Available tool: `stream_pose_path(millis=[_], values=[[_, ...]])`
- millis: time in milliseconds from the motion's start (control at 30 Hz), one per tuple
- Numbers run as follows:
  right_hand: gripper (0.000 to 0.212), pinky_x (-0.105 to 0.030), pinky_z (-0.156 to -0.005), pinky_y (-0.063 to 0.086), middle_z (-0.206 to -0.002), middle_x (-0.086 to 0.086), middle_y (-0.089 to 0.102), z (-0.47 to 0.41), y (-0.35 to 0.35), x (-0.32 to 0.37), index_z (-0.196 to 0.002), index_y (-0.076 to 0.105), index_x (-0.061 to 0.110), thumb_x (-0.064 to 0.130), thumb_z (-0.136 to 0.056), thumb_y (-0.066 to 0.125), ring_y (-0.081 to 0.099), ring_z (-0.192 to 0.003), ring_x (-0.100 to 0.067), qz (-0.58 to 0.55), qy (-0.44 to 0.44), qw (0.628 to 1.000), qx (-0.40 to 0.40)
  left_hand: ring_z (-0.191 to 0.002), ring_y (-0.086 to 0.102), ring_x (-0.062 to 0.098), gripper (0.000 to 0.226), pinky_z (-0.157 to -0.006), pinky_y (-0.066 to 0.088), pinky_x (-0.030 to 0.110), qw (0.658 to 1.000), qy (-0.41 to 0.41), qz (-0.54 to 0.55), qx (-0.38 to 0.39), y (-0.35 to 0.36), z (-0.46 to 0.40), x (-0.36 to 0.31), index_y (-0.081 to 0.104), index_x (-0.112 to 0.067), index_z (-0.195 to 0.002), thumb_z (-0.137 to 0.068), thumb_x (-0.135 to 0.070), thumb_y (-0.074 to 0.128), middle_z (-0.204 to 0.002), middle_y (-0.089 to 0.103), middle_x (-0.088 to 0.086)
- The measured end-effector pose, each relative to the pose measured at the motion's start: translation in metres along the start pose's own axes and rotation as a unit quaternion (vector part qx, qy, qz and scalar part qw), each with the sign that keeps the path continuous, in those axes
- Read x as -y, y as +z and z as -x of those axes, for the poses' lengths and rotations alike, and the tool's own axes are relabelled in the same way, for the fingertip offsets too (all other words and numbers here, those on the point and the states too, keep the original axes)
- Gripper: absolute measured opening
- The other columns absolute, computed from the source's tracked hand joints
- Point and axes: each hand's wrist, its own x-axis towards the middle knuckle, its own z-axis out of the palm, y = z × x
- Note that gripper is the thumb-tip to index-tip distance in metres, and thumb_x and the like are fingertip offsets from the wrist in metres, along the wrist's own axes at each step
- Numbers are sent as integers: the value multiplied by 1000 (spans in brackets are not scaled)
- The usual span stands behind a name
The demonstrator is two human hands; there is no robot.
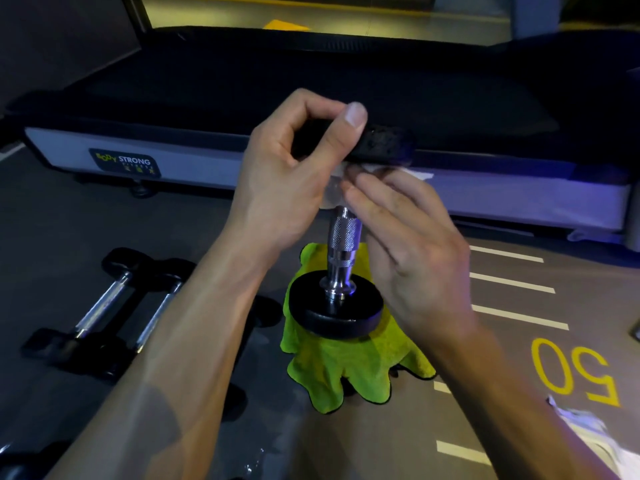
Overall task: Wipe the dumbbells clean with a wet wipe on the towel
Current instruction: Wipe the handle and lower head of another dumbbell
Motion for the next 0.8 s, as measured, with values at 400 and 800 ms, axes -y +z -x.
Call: stream_pose_path(millis=[400,800], values=[[46,-32,-120,35,-149,-5,56,13,4,15,-142,59,0,-8,-96,56,50,-135,-30,-35,52,997,40,-90,63,1,9,-86,49,24,1000,1,-7,2,1,-3,3,68,-28,-95,-100,-36,68,-91,69,-17],[42,-29,-118,37,-139,-10,62,-2,-1,16,-134,64,-2,-5,-93,54,51,-129,-31,-3,28,997,75,-84,62,-5,9,-81,47,19,1000,-5,-7,-2,2,-2,2,67,-28,-93,-102,-32,68,-85,68,-20]])
